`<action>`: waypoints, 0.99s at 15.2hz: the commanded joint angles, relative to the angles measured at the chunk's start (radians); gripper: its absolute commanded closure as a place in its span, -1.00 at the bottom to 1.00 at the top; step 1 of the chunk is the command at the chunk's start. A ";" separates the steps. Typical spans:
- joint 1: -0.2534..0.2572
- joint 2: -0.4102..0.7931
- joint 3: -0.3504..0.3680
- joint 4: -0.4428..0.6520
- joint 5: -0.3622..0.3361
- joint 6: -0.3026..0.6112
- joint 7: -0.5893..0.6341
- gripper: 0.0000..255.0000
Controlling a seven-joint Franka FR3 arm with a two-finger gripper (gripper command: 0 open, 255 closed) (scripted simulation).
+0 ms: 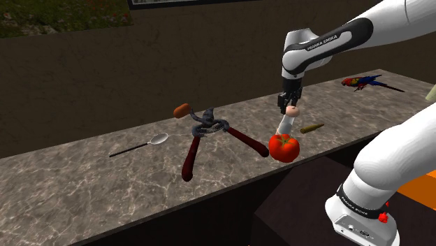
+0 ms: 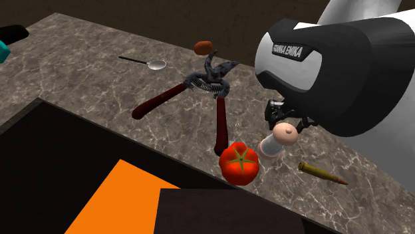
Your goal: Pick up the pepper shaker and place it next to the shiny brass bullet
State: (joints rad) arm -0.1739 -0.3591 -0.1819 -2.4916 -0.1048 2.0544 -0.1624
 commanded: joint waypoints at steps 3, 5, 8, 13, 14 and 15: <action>0.000 0.000 0.000 0.000 0.000 0.000 0.000 1.00; 0.000 0.000 0.000 0.000 0.000 0.000 0.000 -1.00; 0.000 0.000 0.000 0.000 0.000 0.000 0.000 -1.00; 0.003 -0.035 0.010 0.101 0.005 -0.136 0.000 -1.00; 0.003 -0.035 0.010 0.101 0.005 -0.136 0.000 -1.00; 0.003 -0.035 0.010 0.101 0.005 -0.136 0.000 -1.00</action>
State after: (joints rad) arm -0.1708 -0.3928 -0.1721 -2.3982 -0.1000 1.9284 -0.1618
